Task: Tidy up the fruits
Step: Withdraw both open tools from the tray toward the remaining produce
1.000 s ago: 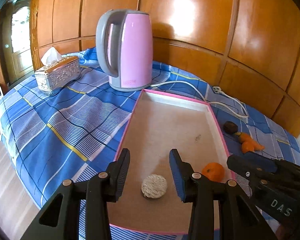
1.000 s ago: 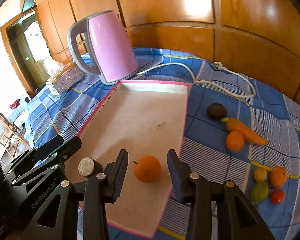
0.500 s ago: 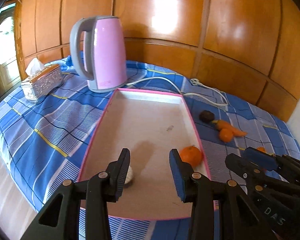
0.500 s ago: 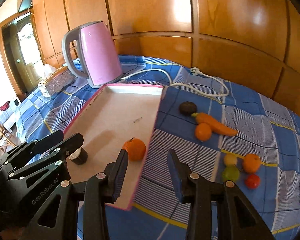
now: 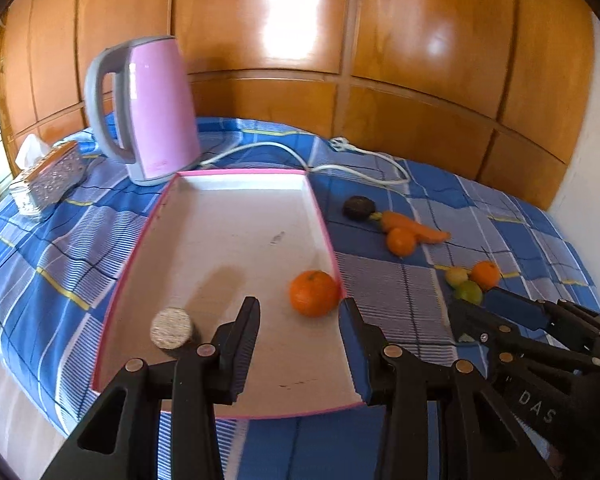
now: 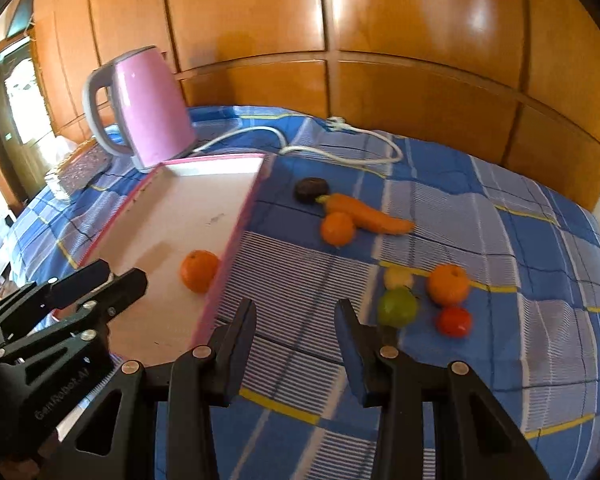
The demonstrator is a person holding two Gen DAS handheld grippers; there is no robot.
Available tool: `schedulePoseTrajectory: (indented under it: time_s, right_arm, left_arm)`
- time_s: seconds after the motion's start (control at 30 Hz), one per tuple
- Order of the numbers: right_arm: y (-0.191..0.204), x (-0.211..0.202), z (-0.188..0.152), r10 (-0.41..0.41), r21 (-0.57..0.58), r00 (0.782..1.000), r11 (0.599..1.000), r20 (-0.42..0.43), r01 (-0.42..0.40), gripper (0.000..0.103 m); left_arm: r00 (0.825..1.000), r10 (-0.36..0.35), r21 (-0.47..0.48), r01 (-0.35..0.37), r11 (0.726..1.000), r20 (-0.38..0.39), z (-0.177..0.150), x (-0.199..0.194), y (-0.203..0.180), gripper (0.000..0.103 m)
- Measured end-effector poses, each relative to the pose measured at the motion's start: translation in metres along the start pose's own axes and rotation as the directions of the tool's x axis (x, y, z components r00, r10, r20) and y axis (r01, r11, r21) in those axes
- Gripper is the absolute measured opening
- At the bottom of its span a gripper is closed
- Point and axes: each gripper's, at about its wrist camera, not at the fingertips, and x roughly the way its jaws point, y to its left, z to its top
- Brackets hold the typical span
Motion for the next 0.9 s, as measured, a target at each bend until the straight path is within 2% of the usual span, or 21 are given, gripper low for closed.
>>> schedulePoseTrajectory:
  time_s: [0.13,0.23,0.5,0.9]
  right_arm:
    - [-0.026,-0.004,-0.011,-0.042,0.046,0.999,0.998,-0.014,0.043,0.041]
    - [-0.047,-0.004,-0.02,-0.075,0.089,0.997,0.993,-0.031,0.078,0.041]
    - [-0.095,-0.006,-0.041,-0.143,0.189,0.987,0.97,-0.07,0.154,0.041]
    - [-0.118,0.001,-0.05,-0.14,0.243,0.986,0.957,-0.095,0.159,0.041]
  left_arm:
    - [0.999,-0.032,0.024,0.032,0.999,-0.022,-0.003,0.004,-0.011,0.042]
    - [0.998,-0.055,0.043,0.056,0.997,-0.035,-0.006,0.007,-0.02,0.046]
    - [0.991,-0.114,0.087,0.12,0.989,-0.062,-0.011,0.013,-0.039,0.046]
    - [0.965,-0.233,0.157,0.251,0.955,-0.124,-0.017,0.025,-0.074,0.046]
